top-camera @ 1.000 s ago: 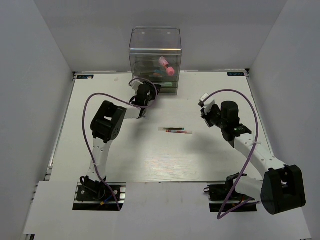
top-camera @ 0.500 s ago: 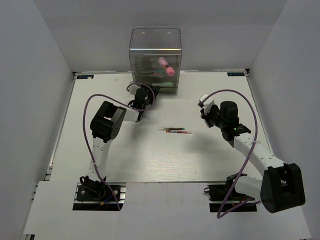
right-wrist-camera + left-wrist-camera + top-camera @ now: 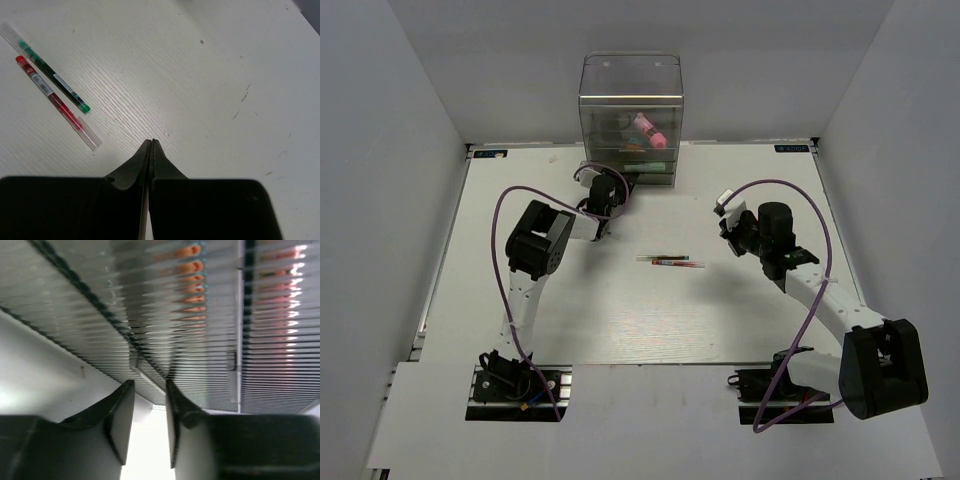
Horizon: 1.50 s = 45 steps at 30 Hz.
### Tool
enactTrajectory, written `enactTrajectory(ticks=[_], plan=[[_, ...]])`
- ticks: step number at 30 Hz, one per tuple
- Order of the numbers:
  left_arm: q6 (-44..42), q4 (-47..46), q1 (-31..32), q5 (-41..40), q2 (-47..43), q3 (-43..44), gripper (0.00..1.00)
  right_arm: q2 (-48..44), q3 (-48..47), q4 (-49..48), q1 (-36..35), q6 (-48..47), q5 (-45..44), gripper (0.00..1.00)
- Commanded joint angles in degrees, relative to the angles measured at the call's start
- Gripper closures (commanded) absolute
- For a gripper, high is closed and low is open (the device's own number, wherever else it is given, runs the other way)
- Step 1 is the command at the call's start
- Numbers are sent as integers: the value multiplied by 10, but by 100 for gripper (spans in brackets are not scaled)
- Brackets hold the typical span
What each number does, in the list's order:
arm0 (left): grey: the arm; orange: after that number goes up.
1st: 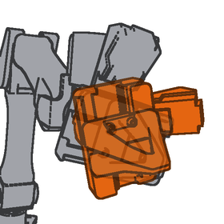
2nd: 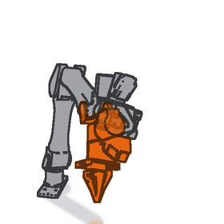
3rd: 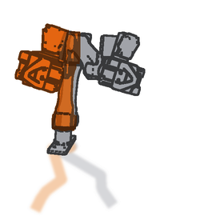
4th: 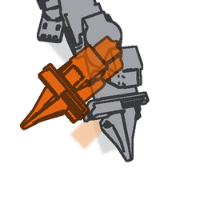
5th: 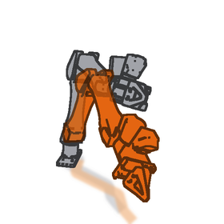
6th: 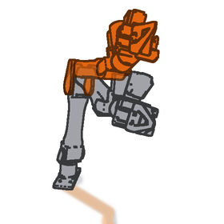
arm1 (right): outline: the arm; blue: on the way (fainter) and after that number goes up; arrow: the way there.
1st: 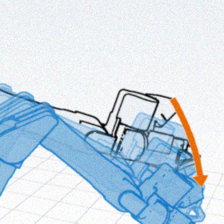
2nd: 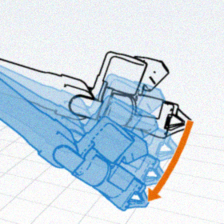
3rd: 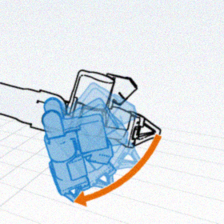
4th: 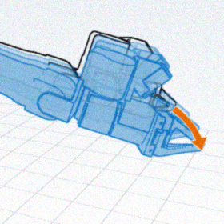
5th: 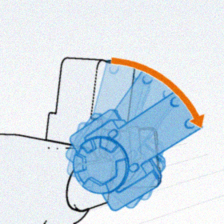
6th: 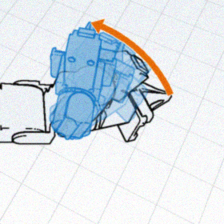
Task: Sort the stationery into containers
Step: Open the drawer in the storage box.
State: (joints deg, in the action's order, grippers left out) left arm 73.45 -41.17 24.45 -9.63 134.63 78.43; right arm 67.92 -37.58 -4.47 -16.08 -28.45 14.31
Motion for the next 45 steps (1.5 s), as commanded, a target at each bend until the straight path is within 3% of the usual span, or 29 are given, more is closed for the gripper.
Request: enactTrajectory(ticks=[1, 5, 7, 14, 18, 24, 26, 27, 28, 31, 32, 38, 45], plan=[[0, -10, -9, -20, 1, 22, 60, 4, -3, -11, 4, -2, 9, 100], [0, -17, -9, -20, 1, 17, 91, 5, -2, -11, 4, -2, 11, 100], [0, -28, -9, -20, -4, 2, 100, 5, -3, -9, 2, -3, 12, 100], [0, -97, -3, -4, -52, -102, 100, 5, -2, -5, 3, -4, 18, 100], [0, -138, 3, 8, -85, -186, 100, 7, -4, 1, 2, -6, 22, 92], [6, -143, 9, 14, -112, -228, 100, 12, -5, 10, 2, -12, 34, 77], [-5, -136, 9, 20, -124, -228, 83, 13, -6, 20, 3, -16, 47, 65], [-5, -128, 9, 29, -124, -228, 71, 13, -6, 24, 2, -31, 70, 61], [-5, -128, 3, 35, -130, -233, 52, 13, -5, 34, 3, -36, 81, 56], [-12, -121, -3, 48, -152, -247, 32, 10, -4, 63, -1, -65, 136, 51], [-20, -116, -3, 53, -158, -256, 30, 11, -1, 74, -2, -88, 174, 48], [-80, -74, -3, 85, -244, -302, 26, 28, 12, 104, -16, -178, 260, 50], [-212, 66, 3, 109, -399, -330, 24, 115, -21, 133, -66, -225, 213, 64]])
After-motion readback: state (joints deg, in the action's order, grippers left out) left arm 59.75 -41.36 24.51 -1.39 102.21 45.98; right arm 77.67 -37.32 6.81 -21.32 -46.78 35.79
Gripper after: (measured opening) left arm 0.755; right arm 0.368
